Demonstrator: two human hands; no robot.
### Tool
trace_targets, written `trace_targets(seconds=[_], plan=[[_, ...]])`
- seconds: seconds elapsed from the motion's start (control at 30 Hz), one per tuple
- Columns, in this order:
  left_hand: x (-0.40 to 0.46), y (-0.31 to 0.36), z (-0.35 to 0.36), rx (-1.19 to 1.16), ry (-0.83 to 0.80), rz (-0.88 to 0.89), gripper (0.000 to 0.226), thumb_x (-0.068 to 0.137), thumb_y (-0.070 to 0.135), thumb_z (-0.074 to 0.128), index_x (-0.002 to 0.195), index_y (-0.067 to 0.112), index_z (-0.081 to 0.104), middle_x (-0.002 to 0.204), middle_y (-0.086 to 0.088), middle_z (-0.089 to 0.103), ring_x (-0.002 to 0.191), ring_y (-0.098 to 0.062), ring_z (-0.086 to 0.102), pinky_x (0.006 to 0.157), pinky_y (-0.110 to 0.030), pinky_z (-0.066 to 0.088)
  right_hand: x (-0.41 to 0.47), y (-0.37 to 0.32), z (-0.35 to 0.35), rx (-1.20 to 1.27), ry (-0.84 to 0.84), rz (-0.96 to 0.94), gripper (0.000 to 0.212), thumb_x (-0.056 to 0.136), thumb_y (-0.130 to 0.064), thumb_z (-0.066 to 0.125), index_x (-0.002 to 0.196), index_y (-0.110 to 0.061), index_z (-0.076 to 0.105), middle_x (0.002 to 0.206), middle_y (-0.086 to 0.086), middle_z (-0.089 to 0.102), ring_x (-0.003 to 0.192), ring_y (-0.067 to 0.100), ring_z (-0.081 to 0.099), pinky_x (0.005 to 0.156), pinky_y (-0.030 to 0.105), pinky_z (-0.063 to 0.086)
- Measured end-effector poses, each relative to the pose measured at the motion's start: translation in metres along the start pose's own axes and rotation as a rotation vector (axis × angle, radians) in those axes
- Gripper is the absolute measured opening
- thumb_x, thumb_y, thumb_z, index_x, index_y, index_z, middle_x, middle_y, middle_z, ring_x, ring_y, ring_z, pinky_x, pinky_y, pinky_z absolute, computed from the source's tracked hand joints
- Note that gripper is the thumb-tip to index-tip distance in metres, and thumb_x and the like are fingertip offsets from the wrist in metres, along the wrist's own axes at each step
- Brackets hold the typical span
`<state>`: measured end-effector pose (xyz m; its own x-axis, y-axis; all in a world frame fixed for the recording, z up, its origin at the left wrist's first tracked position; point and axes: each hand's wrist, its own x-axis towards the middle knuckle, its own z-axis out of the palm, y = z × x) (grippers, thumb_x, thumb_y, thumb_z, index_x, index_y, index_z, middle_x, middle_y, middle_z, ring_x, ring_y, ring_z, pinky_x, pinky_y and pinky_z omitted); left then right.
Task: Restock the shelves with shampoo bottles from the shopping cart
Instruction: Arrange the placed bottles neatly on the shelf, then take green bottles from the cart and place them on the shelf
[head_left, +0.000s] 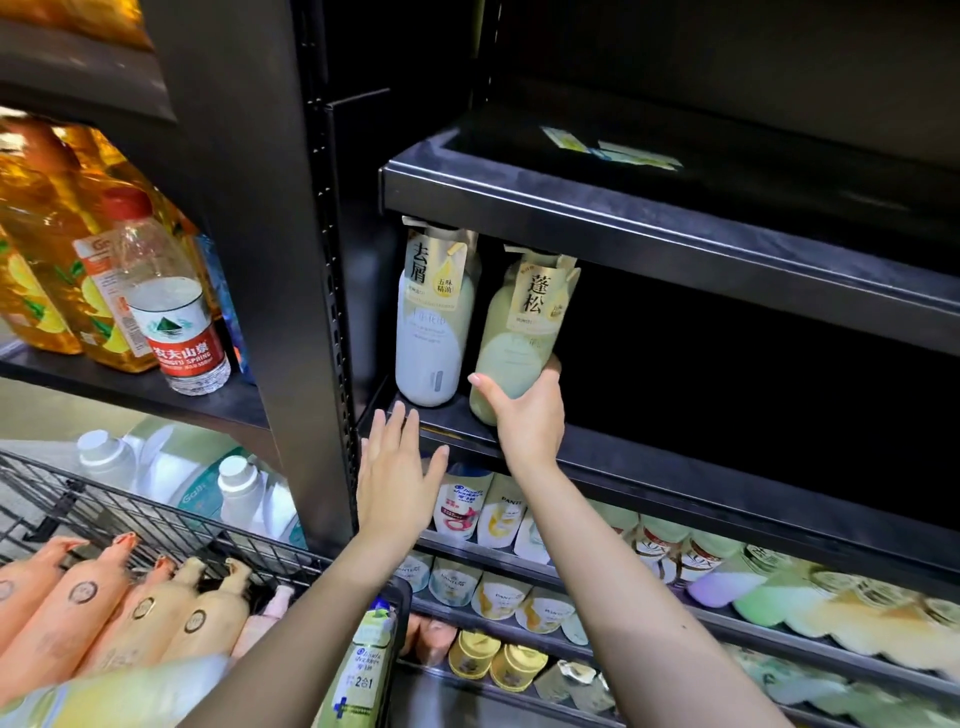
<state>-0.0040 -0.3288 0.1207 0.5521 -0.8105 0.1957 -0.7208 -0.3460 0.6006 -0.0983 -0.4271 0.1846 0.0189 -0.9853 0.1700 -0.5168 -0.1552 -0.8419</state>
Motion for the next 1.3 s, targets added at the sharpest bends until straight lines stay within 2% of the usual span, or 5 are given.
trace_targets(seconds=[0.53, 0.7, 0.83, 0.97, 1.3], plan=[[0.003, -0.013, -0.015, 0.029, -0.167, 0.063, 0.066, 0.096, 0.042, 0.043, 0.151, 0.017, 0.017, 0.16, 0.005, 0.004, 0.147, -0.014, -0.004, 0.119, -0.036, 0.014, 0.006, 0.0, -0.003, 0.188, -0.186, 0.105, 0.08, 0.066, -0.037, 0.085, 0.123, -0.001, 0.043, 0.116, 0.001, 0.043, 0.11, 0.015, 0.044, 0.098, 0.026, 0.037], [0.004, -0.014, -0.019, 0.01, -0.194, 0.078, 0.066, 0.096, 0.039, 0.046, 0.151, 0.017, 0.018, 0.16, 0.006, 0.004, 0.147, -0.012, -0.004, 0.117, -0.032, 0.014, 0.024, 0.012, -0.017, 0.248, -0.339, 0.104, 0.033, 0.071, -0.017, 0.083, 0.089, -0.018, 0.056, 0.108, 0.001, 0.064, 0.098, 0.015, 0.059, 0.093, 0.027, 0.045], [0.004, -0.015, -0.019, 0.021, -0.192, 0.087, 0.067, 0.095, 0.038, 0.048, 0.151, 0.017, 0.017, 0.16, 0.005, 0.004, 0.147, -0.012, -0.004, 0.117, -0.031, 0.014, 0.028, 0.022, -0.008, 0.244, -0.34, 0.019, 0.075, 0.066, -0.028, 0.086, 0.129, -0.017, 0.048, 0.109, -0.005, 0.067, 0.1, 0.01, 0.065, 0.083, 0.019, 0.049], [0.004, -0.015, -0.02, 0.029, -0.209, 0.091, 0.069, 0.094, 0.036, 0.05, 0.151, 0.016, 0.017, 0.16, 0.004, 0.004, 0.147, -0.013, -0.004, 0.117, -0.032, 0.013, 0.03, 0.028, -0.004, 0.172, -0.382, -0.005, 0.052, 0.07, -0.023, 0.084, 0.113, -0.014, 0.057, 0.094, -0.014, 0.066, 0.096, 0.007, 0.067, 0.065, 0.001, 0.045], [-0.084, -0.088, -0.032, -0.004, -0.319, 0.005, 0.062, 0.095, 0.035, 0.049, 0.149, 0.017, 0.025, 0.158, 0.001, 0.016, 0.145, -0.015, 0.017, 0.114, -0.026, 0.016, -0.104, 0.056, -0.012, 0.05, -0.138, -0.303, 0.075, 0.088, -0.018, 0.064, 0.149, -0.014, 0.02, 0.157, 0.001, 0.017, 0.143, 0.002, 0.016, 0.114, 0.012, 0.012]])
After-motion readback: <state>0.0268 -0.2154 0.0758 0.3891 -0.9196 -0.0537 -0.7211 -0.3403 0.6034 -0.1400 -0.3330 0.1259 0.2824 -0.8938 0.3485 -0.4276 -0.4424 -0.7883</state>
